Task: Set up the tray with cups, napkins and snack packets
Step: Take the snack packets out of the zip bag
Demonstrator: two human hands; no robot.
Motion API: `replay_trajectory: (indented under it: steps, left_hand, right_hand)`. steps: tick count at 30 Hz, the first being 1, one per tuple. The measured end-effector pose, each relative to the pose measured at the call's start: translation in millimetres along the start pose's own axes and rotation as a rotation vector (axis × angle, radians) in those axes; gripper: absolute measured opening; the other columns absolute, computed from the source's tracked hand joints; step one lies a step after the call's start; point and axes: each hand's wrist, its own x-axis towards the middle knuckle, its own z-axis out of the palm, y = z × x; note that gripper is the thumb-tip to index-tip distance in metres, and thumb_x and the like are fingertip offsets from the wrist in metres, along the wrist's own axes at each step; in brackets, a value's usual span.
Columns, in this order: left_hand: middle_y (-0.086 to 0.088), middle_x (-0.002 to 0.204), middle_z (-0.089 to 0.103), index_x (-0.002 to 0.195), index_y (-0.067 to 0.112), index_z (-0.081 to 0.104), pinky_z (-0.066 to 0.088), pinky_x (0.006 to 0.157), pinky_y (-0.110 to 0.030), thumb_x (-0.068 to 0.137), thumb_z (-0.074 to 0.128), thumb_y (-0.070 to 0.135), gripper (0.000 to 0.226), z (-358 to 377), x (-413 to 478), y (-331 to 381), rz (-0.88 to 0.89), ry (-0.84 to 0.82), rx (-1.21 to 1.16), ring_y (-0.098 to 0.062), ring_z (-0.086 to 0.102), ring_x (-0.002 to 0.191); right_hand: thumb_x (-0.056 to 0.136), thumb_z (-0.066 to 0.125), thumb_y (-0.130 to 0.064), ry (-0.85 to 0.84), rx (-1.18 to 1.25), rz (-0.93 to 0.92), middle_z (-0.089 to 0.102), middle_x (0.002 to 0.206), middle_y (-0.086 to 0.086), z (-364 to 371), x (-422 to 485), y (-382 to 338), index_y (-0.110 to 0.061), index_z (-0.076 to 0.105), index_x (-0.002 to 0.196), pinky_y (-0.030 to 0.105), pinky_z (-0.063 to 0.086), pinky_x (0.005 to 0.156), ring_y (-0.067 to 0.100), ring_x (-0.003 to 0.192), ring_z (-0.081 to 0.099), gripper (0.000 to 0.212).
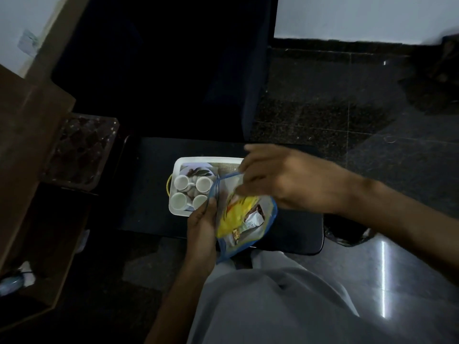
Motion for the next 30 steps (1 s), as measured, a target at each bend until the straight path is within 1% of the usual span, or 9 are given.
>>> replay_trajectory:
  steps: [4,7,9,12,15,19,22,24,30]
  left_hand:
    - [-0.016,0.119,0.075,0.127,0.005,0.066,0.063,0.078,-0.033,0.106,0.046,0.024,0.035,-7.0,-0.7,-2.3,-0.021,0.001,-0.032,-0.030,0.073,0.110]
    - [-0.009,0.116,0.077,0.130,0.003,0.064,0.063,0.077,-0.028,0.106,0.043,0.025,0.039,-10.2,0.8,-3.1,-0.035,0.015,-0.035,-0.019,0.075,0.104]
    - [-0.005,0.116,0.077,0.131,0.002,0.063,0.062,0.085,-0.027,0.106,0.041,0.025,0.040,-11.0,0.9,-2.6,-0.044,0.021,-0.045,-0.014,0.075,0.104]
    - [0.003,0.102,0.081,0.123,0.006,0.065,0.059,0.069,-0.016,0.107,0.037,0.023,0.036,-12.4,-0.1,-3.0,-0.037,0.017,-0.052,-0.006,0.076,0.095]
    - [0.001,0.107,0.080,0.122,0.007,0.066,0.061,0.074,-0.020,0.107,0.038,0.023,0.036,-11.9,-4.5,-1.3,-0.059,0.060,-0.041,-0.010,0.076,0.099]
    - [-0.016,0.134,0.066,0.137,0.000,0.058,0.045,0.111,-0.044,0.106,0.041,0.022,0.042,-10.4,-11.3,4.6,-0.097,0.145,-0.055,-0.029,0.062,0.126]
    - [-0.020,0.136,0.065,0.136,-0.001,0.058,0.044,0.112,-0.049,0.105,0.041,0.024,0.043,-10.0,-16.6,2.7,-0.109,0.196,-0.063,-0.034,0.061,0.127]
    - [-0.018,0.132,0.068,0.134,0.001,0.061,0.044,0.112,-0.049,0.104,0.042,0.026,0.044,-9.5,-18.9,0.3,-0.103,0.204,-0.057,-0.034,0.063,0.126]
    - [-0.008,0.126,0.074,0.127,0.012,0.068,0.048,0.102,-0.047,0.091,0.050,0.039,0.049,-17.4,-21.2,-5.8,-0.110,0.203,-0.017,-0.025,0.069,0.118]
  right_hand:
    - [0.087,0.048,-0.009,0.295,0.229,0.333,0.070,0.107,0.010,-23.5,-29.4,14.8,-0.007,0.073,0.114,0.037,0.056,0.086,0.024,0.099,0.067,0.037]
    - [0.093,0.056,-0.008,0.525,0.273,0.561,0.066,0.091,0.002,-13.2,-54.7,32.4,-0.003,0.074,0.102,0.025,0.052,0.065,0.019,0.076,0.065,0.020]
    - [0.094,0.062,-0.008,0.565,0.296,0.749,0.067,0.085,0.005,8.4,-70.6,46.7,-0.005,0.073,0.100,0.033,0.053,0.060,0.023,0.072,0.064,0.014]
    - [0.094,0.062,-0.012,0.586,0.329,1.013,0.068,0.076,0.008,60.9,-91.5,68.9,-0.008,0.074,0.096,0.034,0.050,0.055,0.027,0.068,0.066,0.013]
    - [0.094,0.060,-0.015,0.542,0.380,1.281,0.064,0.066,0.010,129.9,-107.5,90.7,-0.010,0.068,0.080,0.031,0.041,0.055,0.025,0.065,0.063,0.017]
    - [0.094,0.054,-0.015,0.492,0.529,1.639,0.061,0.069,0.014,215.2,-114.7,110.9,-0.007,0.061,0.074,0.031,0.031,0.056,0.036,0.076,0.063,0.022]
    - [0.098,0.051,-0.019,0.646,0.727,1.891,0.067,0.089,0.027,259.7,-107.9,113.4,-0.003,0.067,0.088,0.041,0.041,0.059,0.045,0.090,0.063,0.025]
    - [0.100,0.051,-0.024,0.742,0.833,2.028,0.069,0.103,0.025,283.8,-104.0,114.1,-0.003,0.069,0.102,0.043,0.052,0.074,0.042,0.098,0.063,0.027]
    - [0.099,0.051,-0.015,0.974,1.260,2.294,0.061,0.130,0.018,334.5,-97.5,119.7,-0.008,0.057,0.129,0.048,0.053,0.097,0.033,0.116,0.061,0.031]
